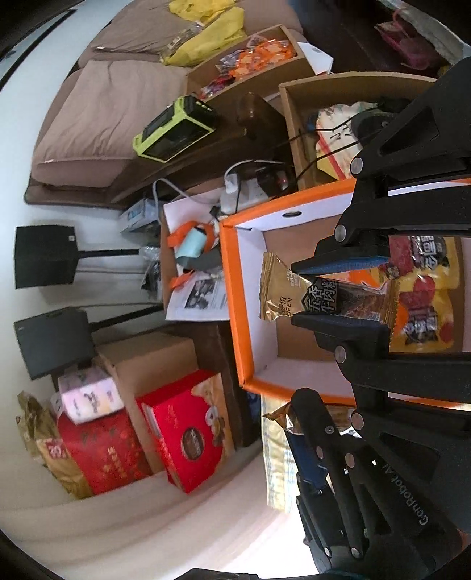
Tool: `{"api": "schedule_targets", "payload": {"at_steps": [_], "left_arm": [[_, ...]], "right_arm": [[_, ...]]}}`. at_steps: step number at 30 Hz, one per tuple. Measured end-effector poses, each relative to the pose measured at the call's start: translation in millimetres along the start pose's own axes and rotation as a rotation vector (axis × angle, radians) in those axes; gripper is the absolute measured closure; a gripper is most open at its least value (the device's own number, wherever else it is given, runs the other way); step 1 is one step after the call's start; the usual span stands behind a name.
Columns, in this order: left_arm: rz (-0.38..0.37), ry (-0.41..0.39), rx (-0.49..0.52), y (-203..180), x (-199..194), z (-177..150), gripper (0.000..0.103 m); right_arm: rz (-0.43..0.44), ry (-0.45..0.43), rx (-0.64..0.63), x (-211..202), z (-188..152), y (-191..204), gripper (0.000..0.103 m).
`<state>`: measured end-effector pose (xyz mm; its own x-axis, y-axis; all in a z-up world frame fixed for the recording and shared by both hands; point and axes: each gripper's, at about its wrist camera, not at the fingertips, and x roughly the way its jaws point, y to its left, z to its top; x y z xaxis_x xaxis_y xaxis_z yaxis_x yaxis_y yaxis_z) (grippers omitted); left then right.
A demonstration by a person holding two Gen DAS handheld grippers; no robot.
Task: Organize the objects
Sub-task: 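Lower both brown snacks into the box and open both grippers, then withdraw both grippers and move the left gripper toward the green mochi pack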
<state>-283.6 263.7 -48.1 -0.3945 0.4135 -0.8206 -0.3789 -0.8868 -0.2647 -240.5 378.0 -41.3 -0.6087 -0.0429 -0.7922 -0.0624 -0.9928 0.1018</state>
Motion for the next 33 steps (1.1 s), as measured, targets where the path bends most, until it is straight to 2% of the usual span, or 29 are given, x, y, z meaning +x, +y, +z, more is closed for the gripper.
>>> {"api": "schedule_targets", "payload": {"at_steps": [1, 2, 3, 6, 9, 12, 14, 16, 17, 19, 21, 23, 26, 30, 33], "left_arm": [[0.004, 0.002, 0.003, -0.5, 2.4, 0.8, 0.068], [0.017, 0.003, 0.004, -0.5, 4.3, 1.8, 0.063], [0.022, -0.001, 0.006, -0.2, 5.2, 2.1, 0.062], [0.009, -0.005, -0.002, 1.8, 3.8, 1.2, 0.058], [0.022, -0.014, 0.000, 4.8, -1.3, -0.9, 0.052], [0.031, -0.023, -0.013, 11.9, -8.6, -2.9, 0.035], [0.021, -0.047, -0.031, 17.9, -16.9, -5.0, 0.016], [-0.003, -0.069, -0.057, 25.0, -25.1, -6.4, 0.010], [0.001, -0.075, -0.064, 27.7, -28.5, -6.8, 0.010], [0.037, -0.084, -0.049, 30.7, -34.6, -6.6, 0.010], [0.063, -0.098, -0.032, 33.9, -41.0, -6.2, 0.009], [0.055, -0.100, -0.038, 39.3, -46.3, -6.4, 0.007], [0.059, -0.108, -0.039, 46.4, -53.9, -8.4, 0.000], [0.082, -0.100, -0.015, 51.2, -61.1, -14.7, 0.000], [0.081, -0.105, -0.015, 56.4, -68.1, -21.0, 0.000]], "right_arm": [[-0.011, 0.004, -0.001, 3.2, 0.6, -1.1, 0.082], [-0.023, 0.009, -0.002, 7.1, 1.8, -2.5, 0.079], [-0.044, 0.012, 0.000, 10.8, 2.9, -4.8, 0.079], [-0.056, 0.012, 0.020, 15.2, 3.3, -13.3, 0.065], [-0.057, 0.012, 0.028, 14.9, 1.2, -17.0, 0.062], [-0.049, 0.007, 0.032, 12.0, -0.4, -17.1, 0.059], [-0.047, -0.007, 0.029, 6.6, -2.0, -14.3, 0.051], [-0.049, -0.035, 0.028, -0.5, -2.8, -10.5, 0.038], [-0.054, -0.046, 0.027, -3.3, -2.8, -8.5, 0.034], [-0.057, -0.069, 0.029, -9.7, -2.0, -5.0, 0.017], [-0.054, -0.089, 0.031, -15.7, -0.9, -2.5, 0.017], [-0.052, -0.096, 0.027, -18.8, 0.0, 0.3, 0.017], [-0.040, -0.089, 0.022, -21.2, -0.4, 4.8, 0.017], [-0.011, -0.097, 0.032, -28.2, -2.3, 9.1, 0.001], [0.000, -0.100, 0.027, -33.9, -4.6, 14.5, 0.000]]}}
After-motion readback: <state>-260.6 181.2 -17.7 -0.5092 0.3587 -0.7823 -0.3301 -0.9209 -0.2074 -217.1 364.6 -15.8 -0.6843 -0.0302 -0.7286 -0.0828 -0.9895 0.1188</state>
